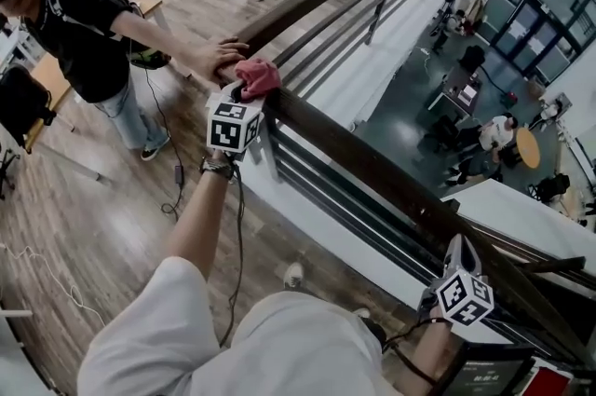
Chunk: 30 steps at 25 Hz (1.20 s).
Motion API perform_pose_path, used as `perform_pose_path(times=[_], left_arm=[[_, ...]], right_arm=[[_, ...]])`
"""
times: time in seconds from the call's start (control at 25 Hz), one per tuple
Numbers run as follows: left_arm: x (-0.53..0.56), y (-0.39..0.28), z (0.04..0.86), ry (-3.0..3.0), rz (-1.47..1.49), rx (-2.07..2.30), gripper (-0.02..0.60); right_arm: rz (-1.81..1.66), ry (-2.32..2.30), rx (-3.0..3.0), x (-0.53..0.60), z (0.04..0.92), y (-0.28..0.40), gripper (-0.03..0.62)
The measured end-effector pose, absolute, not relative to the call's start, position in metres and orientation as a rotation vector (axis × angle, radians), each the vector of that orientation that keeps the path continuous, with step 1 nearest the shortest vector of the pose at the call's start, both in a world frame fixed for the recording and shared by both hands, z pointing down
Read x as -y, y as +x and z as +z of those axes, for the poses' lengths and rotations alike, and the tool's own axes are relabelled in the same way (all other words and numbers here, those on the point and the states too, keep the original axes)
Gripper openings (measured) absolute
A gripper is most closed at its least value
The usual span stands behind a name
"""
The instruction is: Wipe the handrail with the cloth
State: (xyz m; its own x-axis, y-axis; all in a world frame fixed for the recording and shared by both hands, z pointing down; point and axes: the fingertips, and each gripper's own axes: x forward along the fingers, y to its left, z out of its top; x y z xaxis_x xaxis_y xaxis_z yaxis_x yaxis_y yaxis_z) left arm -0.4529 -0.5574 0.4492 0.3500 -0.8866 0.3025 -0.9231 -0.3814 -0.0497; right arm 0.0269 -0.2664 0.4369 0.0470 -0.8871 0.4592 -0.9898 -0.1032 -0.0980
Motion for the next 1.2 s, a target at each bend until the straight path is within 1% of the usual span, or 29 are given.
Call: perform_pose_path(times=[0.64,1.2], left_arm=[[0.511,-0.362,0.449,2.517,0.455,1.589,0.086],[0.481,-0.315,0.454,2.511,0.420,1.610,0.086]], right_arm=[[0.588,2.062,1.943,0.253,0.437,0.074,0.002],[0.567,2.042,2.015,0.248,0.436,0.099,0.002]])
